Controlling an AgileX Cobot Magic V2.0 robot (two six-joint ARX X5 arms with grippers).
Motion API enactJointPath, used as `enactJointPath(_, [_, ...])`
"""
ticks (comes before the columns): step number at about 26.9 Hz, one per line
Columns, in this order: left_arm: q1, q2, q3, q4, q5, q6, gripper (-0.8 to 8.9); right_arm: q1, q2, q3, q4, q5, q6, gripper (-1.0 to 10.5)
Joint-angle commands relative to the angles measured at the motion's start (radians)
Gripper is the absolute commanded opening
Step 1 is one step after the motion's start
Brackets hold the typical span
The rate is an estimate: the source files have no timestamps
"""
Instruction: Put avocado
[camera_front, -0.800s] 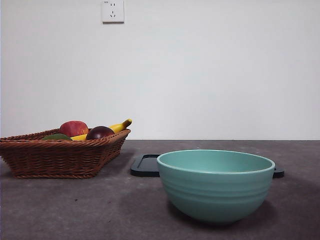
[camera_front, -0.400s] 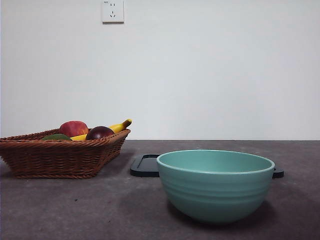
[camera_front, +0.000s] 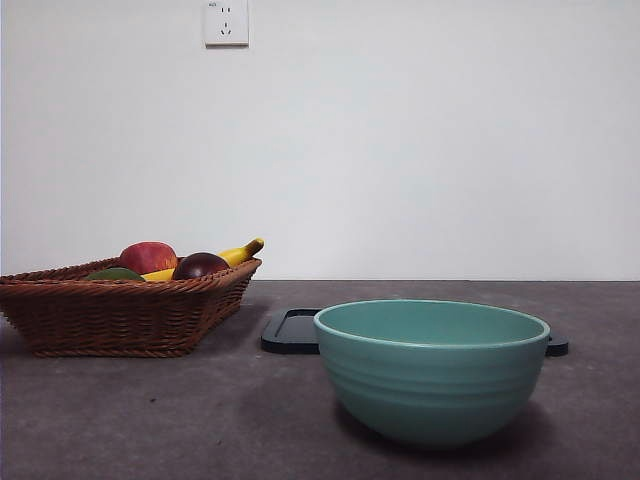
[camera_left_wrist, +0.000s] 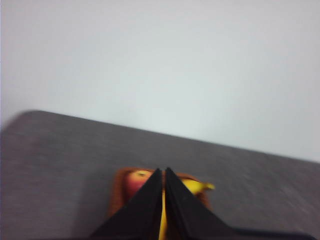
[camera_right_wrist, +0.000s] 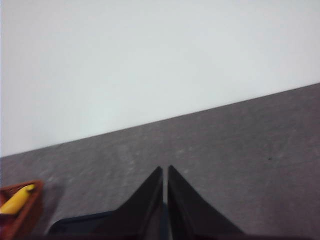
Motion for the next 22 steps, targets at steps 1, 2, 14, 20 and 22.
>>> enactJointPath(1, [0.000,0.094,0.129,-0.068,0.094,-0.002,0.09,0.006,0.077,0.104,-0.045,-0.023,-0.017,0.1])
enactJointPath(2, [0.000,0.128,0.172,-0.099,0.131,-0.002,0.09,0.013,0.106,0.138,-0.067,-0.029,-0.033,0.1])
enactJointPath(14, [-0.080,0.402,0.439,-0.399,0.457,0.097,0.09,0.154,0.431,0.412,-0.415,-0.261,-0.250,0.1])
enactJointPath(20, [-0.174,0.445,0.439,-0.597,0.458,0.219,0.09,0.191,0.512,0.429,-0.540,-0.347,-0.369,0.1])
enactJointPath(22, [-0.211,0.470,0.439,-0.718,0.457,0.300,0.09,0.204,0.521,0.429,-0.547,-0.348,-0.388,0.1])
